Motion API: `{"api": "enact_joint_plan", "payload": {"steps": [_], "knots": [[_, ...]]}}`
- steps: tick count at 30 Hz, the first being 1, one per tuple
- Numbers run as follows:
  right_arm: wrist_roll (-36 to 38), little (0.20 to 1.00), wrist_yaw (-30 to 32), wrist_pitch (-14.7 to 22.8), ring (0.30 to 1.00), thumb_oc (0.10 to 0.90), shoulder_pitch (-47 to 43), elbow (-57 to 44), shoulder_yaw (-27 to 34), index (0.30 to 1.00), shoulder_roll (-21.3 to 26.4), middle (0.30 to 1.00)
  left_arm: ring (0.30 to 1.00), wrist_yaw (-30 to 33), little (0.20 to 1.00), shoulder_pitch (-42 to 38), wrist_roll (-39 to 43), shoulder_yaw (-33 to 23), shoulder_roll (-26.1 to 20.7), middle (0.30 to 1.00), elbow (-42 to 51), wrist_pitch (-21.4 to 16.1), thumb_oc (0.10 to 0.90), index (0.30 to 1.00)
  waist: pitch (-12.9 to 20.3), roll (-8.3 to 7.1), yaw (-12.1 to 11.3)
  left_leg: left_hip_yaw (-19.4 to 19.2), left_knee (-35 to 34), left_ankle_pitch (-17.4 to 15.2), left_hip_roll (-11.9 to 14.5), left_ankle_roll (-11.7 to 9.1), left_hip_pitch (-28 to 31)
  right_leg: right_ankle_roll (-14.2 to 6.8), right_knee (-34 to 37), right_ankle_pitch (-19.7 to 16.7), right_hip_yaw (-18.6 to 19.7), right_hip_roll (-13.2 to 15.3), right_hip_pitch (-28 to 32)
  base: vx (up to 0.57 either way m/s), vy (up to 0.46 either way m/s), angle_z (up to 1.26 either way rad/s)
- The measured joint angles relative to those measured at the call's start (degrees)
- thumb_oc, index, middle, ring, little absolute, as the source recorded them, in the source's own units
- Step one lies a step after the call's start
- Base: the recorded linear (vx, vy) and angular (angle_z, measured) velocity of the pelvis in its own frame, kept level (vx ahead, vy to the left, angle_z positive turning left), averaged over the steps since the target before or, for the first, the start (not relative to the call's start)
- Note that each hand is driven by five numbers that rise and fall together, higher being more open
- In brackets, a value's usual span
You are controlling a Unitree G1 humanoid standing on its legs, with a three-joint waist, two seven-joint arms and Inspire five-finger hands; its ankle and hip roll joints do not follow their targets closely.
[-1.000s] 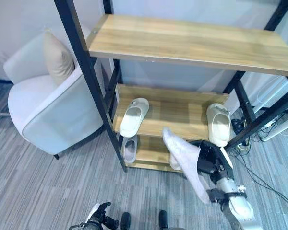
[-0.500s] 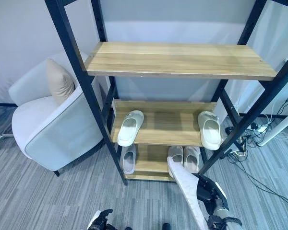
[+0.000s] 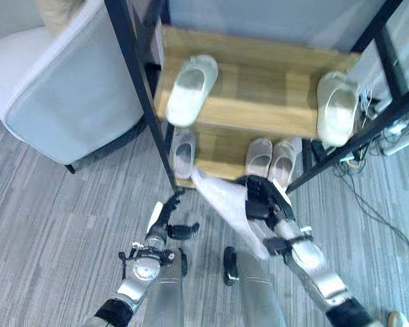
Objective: Arrange the slippers neatly on the shoe rack.
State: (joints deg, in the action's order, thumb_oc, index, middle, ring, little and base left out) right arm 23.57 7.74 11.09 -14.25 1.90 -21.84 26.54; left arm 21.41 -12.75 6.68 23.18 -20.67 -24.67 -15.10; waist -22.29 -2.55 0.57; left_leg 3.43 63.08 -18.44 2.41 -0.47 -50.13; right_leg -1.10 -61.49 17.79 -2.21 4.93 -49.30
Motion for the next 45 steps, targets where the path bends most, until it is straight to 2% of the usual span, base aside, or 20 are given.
{"api": "enact_joint_plan", "payload": {"steps": [1,3,4,6,7,8,9,11,13,16,17,18,19,21,22,26,28,32,36,45], "knots": [[0.57,0.300,0.81,-0.38,0.300,0.400,-1.14,0.12,-0.63,0.300,-0.10,0.300,0.900,1.14,0.900,-0.67,0.36,0.03,-0.14,0.900,0.05,0.24,0.800,0.900,0.00,-0.22,-0.18,0.29,3.03,-0.61,-0.26,0.04,-2.73,-0.86,-3.58,1.02,0.22,0.10,-2.76,-0.20,-0.069,0.07],[0.05,0.300,2.14,-0.16,0.300,0.400,-3.84,-3.18,-0.70,0.300,2.25,0.300,0.900,4.30,0.900,-0.95,0.58,0.23,-2.50,0.900,5.89,0.26,0.800,0.900,0.43,-0.26,-0.38,0.40,11.04,-2.85,-0.02,-0.16,-10.11,0.14,-12.25,4.72,1.64,-0.58,-10.33,-0.07,-0.027,0.14],[-0.67,0.300,3.32,0.17,0.300,0.400,-6.32,-3.42,0.04,0.300,2.98,0.300,0.900,5.99,0.900,-2.08,-0.03,-0.73,-2.89,0.900,7.94,0.21,0.800,0.900,0.26,0.01,-0.75,0.69,15.77,-4.08,0.06,-0.14,-14.58,0.19,-16.89,4.86,1.68,-0.55,-14.77,-0.04,0.002,0.10],[-1.06,0.300,4.84,0.15,0.300,0.400,-8.76,-2.87,0.06,0.300,3.66,0.300,0.900,7.84,0.900,-3.06,-0.04,-1.42,-3.42,0.900,9.38,0.28,0.800,0.900,0.42,0.46,-1.36,1.40,19.71,-5.34,0.20,-0.43,-18.22,0.31,-20.37,5.73,1.54,-0.67,-18.22,-0.02,0.011,-0.08],[-2.20,0.300,6.91,0.12,0.300,0.400,-12.25,-2.29,0.14,0.300,4.96,0.300,0.900,10.59,0.900,-4.19,-0.07,-2.21,-4.74,0.900,11.80,0.27,0.800,0.900,0.72,1.18,-1.64,2.37,24.87,-6.76,-0.13,0.18,-22.82,1.03,-25.27,6.71,1.08,-0.59,-22.75,0.00,0.015,-0.13],[-2.34,0.300,8.39,0.02,0.300,0.400,-13.96,-2.01,-0.08,0.300,5.70,0.300,0.900,11.88,0.900,-4.97,-0.03,-2.59,-5.65,0.900,12.60,0.28,0.800,0.900,0.71,1.46,-1.64,2.39,27.91,-7.41,-0.27,0.19,-25.06,0.49,-28.61,7.53,1.10,-0.51,-24.97,0.04,0.022,-0.03],[-2.55,0.300,9.57,0.03,0.300,0.400,-16.83,-1.95,-0.37,0.300,7.48,0.300,0.900,13.11,0.900,-6.17,-0.04,-3.33,-7.18,0.900,14.27,0.27,0.800,0.900,0.60,1.93,-1.25,2.48,32.38,-8.77,-0.32,0.55,-28.14,0.91,-33.07,9.20,1.71,-0.36,-27.96,0.07,0.012,0.04],[-3.23,0.300,10.71,-0.02,0.300,0.400,-20.90,-1.32,0.09,0.300,9.44,0.300,0.900,14.47,0.900,-8.32,-0.05,-6.14,-9.07,0.900,15.91,0.20,0.800,0.900,0.21,2.81,-1.42,2.95,39.88,-10.94,-0.42,-0.19,-33.38,1.05,-40.58,11.06,2.20,-0.49,-33.55,0.08,0.020,-0.05],[-4.41,0.300,11.21,-0.02,0.300,0.400,-23.15,-0.95,-0.25,0.300,11.99,0.300,0.900,15.63,0.900,-10.16,-0.02,-6.73,-13.22,0.900,16.35,0.23,0.800,0.900,-0.09,3.37,-1.30,3.14,46.01,-12.96,-0.68,-0.19,-36.96,1.20,-46.97,13.16,2.89,-0.37,-37.35,0.05,0.022,-0.04],[-4.65,0.300,11.41,-0.01,0.300,0.400,-26.37,0.88,-1.04,0.300,15.67,0.300,0.900,17.82,0.900,-13.90,-0.04,-8.04,-14.68,0.900,16.40,0.16,0.800,0.900,-2.54,4.59,-1.36,3.19,52.04,-14.77,-1.23,-0.96,-39.37,0.46,-53.23,15.35,3.87,-0.12,-39.84,0.04,0.044,0.05],[-4.60,0.300,11.67,0.18,0.300,0.400,-28.39,2.89,-2.94,0.300,16.77,0.300,0.900,18.86,0.900,-14.84,-0.03,-7.56,-15.55,0.900,16.35,0.20,0.800,0.900,-3.23,5.04,-0.95,3.21,54.29,-15.41,-1.44,-0.12,-39.85,0.59,-55.47,15.77,4.07,0.06,-40.27,0.03,0.056,0.05],[-4.62,0.300,11.76,0.09,0.300,0.400,-29.76,3.92,-3.75,0.300,18.54,0.300,0.900,19.18,0.900,-16.67,-0.15,-7.42,-15.94,0.900,16.86,0.22,0.800,0.900,-5.29,5.07,-0.98,3.08,56.55,-16.46,-1.36,-0.47,-39.38,1.20,-57.95,16.82,4.48,0.23,-40.04,0.02,0.022,0.04],[-4.60,0.300,12.16,0.09,0.300,0.400,-30.17,4.37,-3.83,0.300,19.01,0.300,0.900,19.82,0.900,-17.57,-0.14,-7.58,-15.96,0.900,17.53,0.22,0.800,0.900,-6.43,5.15,-1.17,3.07,57.78,-16.90,-1.46,-0.56,-39.53,0.87,-59.12,17.47,4.62,0.32,-40.14,0.00,0.000,0.00],[-4.33,0.300,13.50,0.07,0.300,0.400,-30.88,5.49,-4.85,0.300,19.42,0.300,0.900,21.03,0.900,-18.56,-0.20,-7.62,-16.50,0.900,19.23,0.19,0.800,0.900,-7.74,5.33,-1.12,3.56,60.80,-17.97,-1.56,-0.99,-40.71,0.27,-62.02,18.44,4.62,0.33,-41.23,0.00,0.000,0.00],[-4.11,0.300,13.68,-0.07,0.300,0.400,-32.42,6.89,-6.79,0.300,20.48,0.300,0.900,21.55,0.900,-19.30,-0.13,-7.36,-16.74,0.900,19.29,0.20,0.800,0.900,-8.36,5.19,-0.91,3.48,62.72,-18.92,-1.53,-1.00,-41.13,0.71,-64.00,19.31,5.11,0.20,-41.88,0.01,-0.036,-0.01],[-3.23,0.300,14.14,-0.50,0.300,0.400,-37.43,7.03,-11.77,0.300,23.07,0.300,0.900,22.39,0.900,-18.38,0.06,-7.55,-19.01,0.900,20.14,0.19,0.800,0.900,-9.13,3.85,-1.00,3.56,66.24,-21.04,-1.18,-1.70,-41.19,0.30,-67.71,20.81,5.66,-0.28,-42.72,-0.03,-0.008,-0.06],[-3.40,0.300,14.80,-0.57,0.300,0.400,-44.21,9.41,-16.72,0.300,23.93,0.300,0.900,22.60,0.900,-17.71,0.10,-7.49,-19.54,0.900,20.33,0.09,0.800,0.900,-9.34,3.43,-0.70,3.60,66.91,-21.89,-0.54,-1.75,-40.81,0.51,-68.32,21.20,5.67,-0.59,-42.75,-0.05,0.000,-0.09],[-2.86,0.300,17.51,0.22,0.300,0.400,-52.66,16.56,-20.47,0.300,19.73,0.300,0.900,23.40,0.900,-16.21,2.52,-6.96,-19.11,0.900,20.61,-0.90,0.800,0.900,-9.47,2.95,-1.57,4.35,66.53,-22.32,-0.18,-1.84,-39.80,0.80,-67.38,21.29,4.68,-0.48,-41.52,-0.06,0.008,-0.06],[-0.20,0.300,18.97,0.56,0.300,0.400,-58.50,27.56,-21.74,0.300,15.93,0.300,0.900,23.20,0.900,-15.31,3.67,-5.85,-17.79,0.900,20.76,-1.16,0.800,0.900,-9.47,2.93,-3.08,5.08,66.50,-22.67,-0.18,-1.92,-39.04,0.82,-66.70,21.34,3.94,-0.56,-40.15,-0.04,0.051,-0.03],[2.76,0.300,20.59,0.67,0.300,0.400,-60.70,39.02,-21.66,0.300,15.63,0.300,0.900,23.33,0.900,-7.37,3.30,-8.24,-17.93,0.900,20.75,-2.14,0.800,0.900,-9.48,2.91,-5.64,4.77,66.59,-23.44,0.12,-1.20,-39.08,0.14,-66.19,21.69,4.14,-0.65,-39.91,-0.01,0.033,0.00]]}}
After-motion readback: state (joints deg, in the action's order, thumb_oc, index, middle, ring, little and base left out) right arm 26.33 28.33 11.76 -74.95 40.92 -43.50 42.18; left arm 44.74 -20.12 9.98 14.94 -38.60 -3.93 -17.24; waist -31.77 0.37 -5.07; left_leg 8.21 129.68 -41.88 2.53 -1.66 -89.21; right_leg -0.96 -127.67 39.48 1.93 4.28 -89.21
